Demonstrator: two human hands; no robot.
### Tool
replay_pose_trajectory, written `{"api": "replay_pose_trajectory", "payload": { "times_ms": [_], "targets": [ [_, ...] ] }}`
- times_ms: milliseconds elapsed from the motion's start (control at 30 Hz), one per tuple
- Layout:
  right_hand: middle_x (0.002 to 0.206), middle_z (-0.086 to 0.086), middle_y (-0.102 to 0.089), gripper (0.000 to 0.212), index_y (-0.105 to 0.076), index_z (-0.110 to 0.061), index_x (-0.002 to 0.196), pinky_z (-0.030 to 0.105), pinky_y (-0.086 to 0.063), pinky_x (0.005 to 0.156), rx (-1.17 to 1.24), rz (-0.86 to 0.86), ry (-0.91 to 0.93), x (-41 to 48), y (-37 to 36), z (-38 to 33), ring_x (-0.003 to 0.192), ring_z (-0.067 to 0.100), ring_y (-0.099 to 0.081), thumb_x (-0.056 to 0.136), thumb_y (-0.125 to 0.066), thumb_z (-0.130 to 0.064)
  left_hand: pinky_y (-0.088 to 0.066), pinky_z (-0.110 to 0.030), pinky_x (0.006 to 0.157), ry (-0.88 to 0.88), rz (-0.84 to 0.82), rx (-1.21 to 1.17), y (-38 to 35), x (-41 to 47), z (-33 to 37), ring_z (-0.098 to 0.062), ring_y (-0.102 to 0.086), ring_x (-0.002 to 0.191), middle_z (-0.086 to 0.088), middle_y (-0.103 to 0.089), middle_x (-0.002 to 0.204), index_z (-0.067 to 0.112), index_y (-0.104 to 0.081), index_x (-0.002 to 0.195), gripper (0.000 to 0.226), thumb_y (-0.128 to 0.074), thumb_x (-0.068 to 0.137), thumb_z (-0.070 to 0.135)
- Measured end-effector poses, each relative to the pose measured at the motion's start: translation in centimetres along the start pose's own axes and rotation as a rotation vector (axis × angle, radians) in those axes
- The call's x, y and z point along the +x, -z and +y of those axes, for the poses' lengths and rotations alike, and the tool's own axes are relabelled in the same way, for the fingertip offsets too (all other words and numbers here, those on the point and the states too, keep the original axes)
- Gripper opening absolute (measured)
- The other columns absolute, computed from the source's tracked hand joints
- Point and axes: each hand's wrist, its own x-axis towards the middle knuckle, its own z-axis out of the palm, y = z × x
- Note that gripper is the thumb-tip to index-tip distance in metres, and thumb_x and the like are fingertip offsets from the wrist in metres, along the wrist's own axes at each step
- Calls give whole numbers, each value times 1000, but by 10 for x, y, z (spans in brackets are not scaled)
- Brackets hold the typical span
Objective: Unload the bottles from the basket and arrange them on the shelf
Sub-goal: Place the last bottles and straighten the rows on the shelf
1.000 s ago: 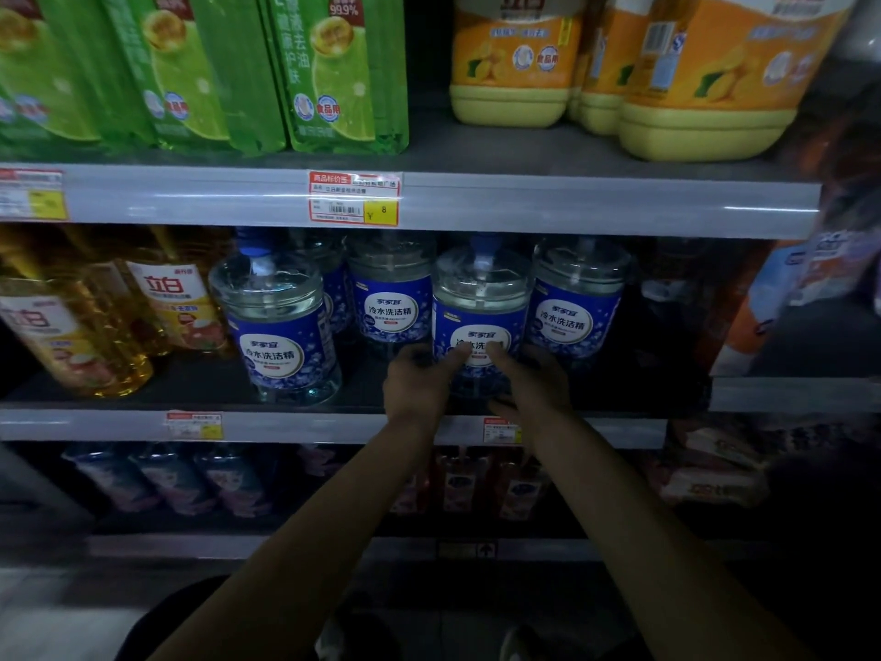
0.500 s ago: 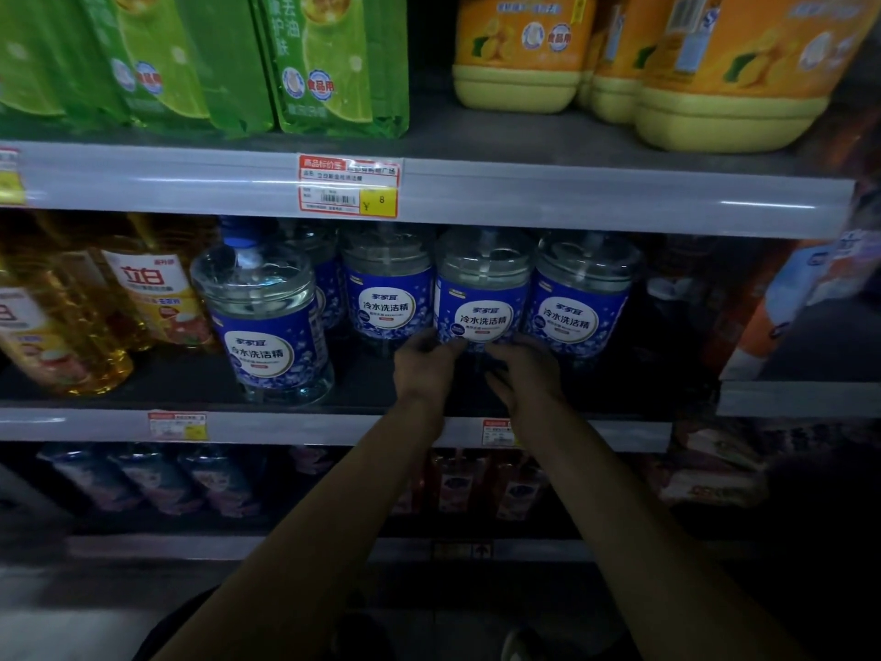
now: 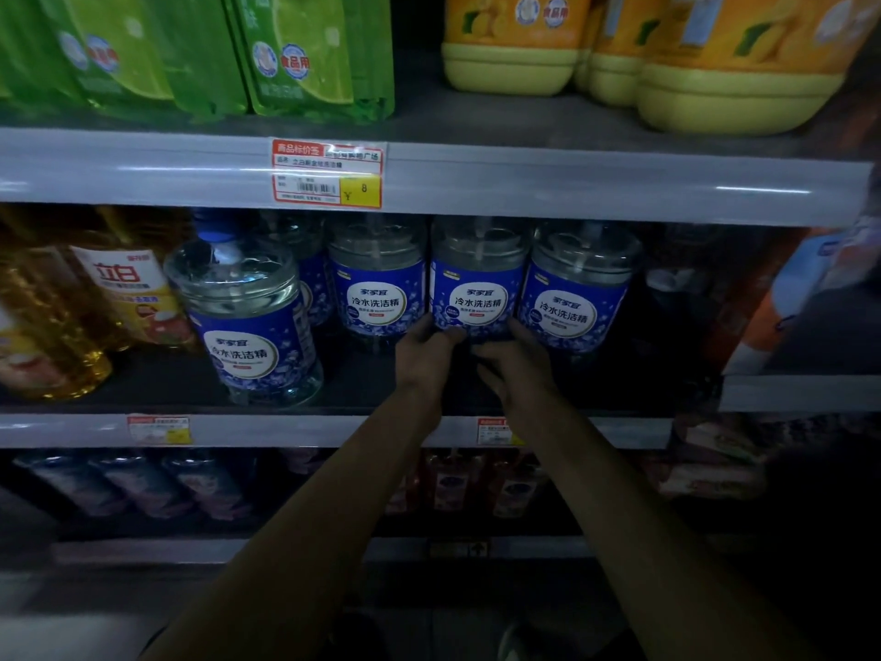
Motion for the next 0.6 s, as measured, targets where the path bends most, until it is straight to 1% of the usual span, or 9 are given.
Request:
{"api": "replay_pose_trajectory", "payload": {
  "times_ms": [67,133,200,300,400,433,500,533,600],
  "targets": [
    [122,0,-73,64,-64,-26,133,35,-56,91,-24,-5,-6,1,1,-1,115,21,-66,80,-62,10,-55,-49,101,-15,-13,18,-1,-1,1,-30,-68,109,-13,-73,117,13,-68,123,32,-66,93,2],
    [124,-1,-71,68,-62,-29,137,32,-55,85,-42,-20,-18,-1,3,-3,115,20,-65,82,-62,10,-55,-47,101,-28,-28,26,-1,-2,1,-29,-68,109,-10,-72,114,19,-67,115,27,-65,94,3],
    [123,-3,-70,71,-59,-29,140,30,-54,83,-73,-34,-22,-5,7,-5,115,19,-64,82,-62,11,-56,-42,97,-41,-44,38,0,-4,1,-26,-67,106,-6,-71,111,24,-64,110,26,-64,95,2],
    [117,-8,-65,71,-56,-28,140,31,-55,87,-110,-46,-34,-11,11,-6,111,14,-62,83,-62,13,-53,-34,91,-58,-33,56,4,-8,0,-20,-65,103,-6,-69,116,20,-63,120,31,-64,95,2],
    [131,0,-65,78,-52,-31,146,37,-56,96,-137,-62,-25,-14,12,-6,120,21,-61,80,-66,10,-53,-33,91,-64,-49,61,6,-15,1,-22,-65,108,-7,-68,121,15,-64,125,34,-64,94,1],
    [133,1,-64,80,-52,-33,146,38,-56,96,-138,-65,-23,-16,12,-6,122,22,-61,80,-66,9,-53,-34,92,-72,-55,62,7,-16,1,-23,-65,111,-6,-69,120,16,-65,125,35,-64,94,0],
    [128,-1,-66,79,-51,-32,147,35,-56,93,-130,-81,-16,-19,11,-8,119,19,-62,81,-65,11,-53,-33,92,-101,-73,81,8,-19,3,-22,-65,111,-5,-70,118,21,-67,120,34,-62,94,-1],
    [124,-4,-67,78,-51,-31,146,33,-56,90,-118,-93,-11,-21,11,-9,116,17,-62,83,-64,12,-54,-31,90,-106,-84,93,9,-19,4,-21,-65,110,-4,-70,118,20,-67,120,34,-62,94,-1],
    [117,-10,-66,78,-48,-35,145,31,-55,86,-100,-113,-5,-23,11,-10,111,13,-63,85,-63,13,-54,-23,80,-89,-99,97,10,-18,5,-15,-66,102,-1,-70,112,21,-63,120,33,-61,95,0]
  ]
}}
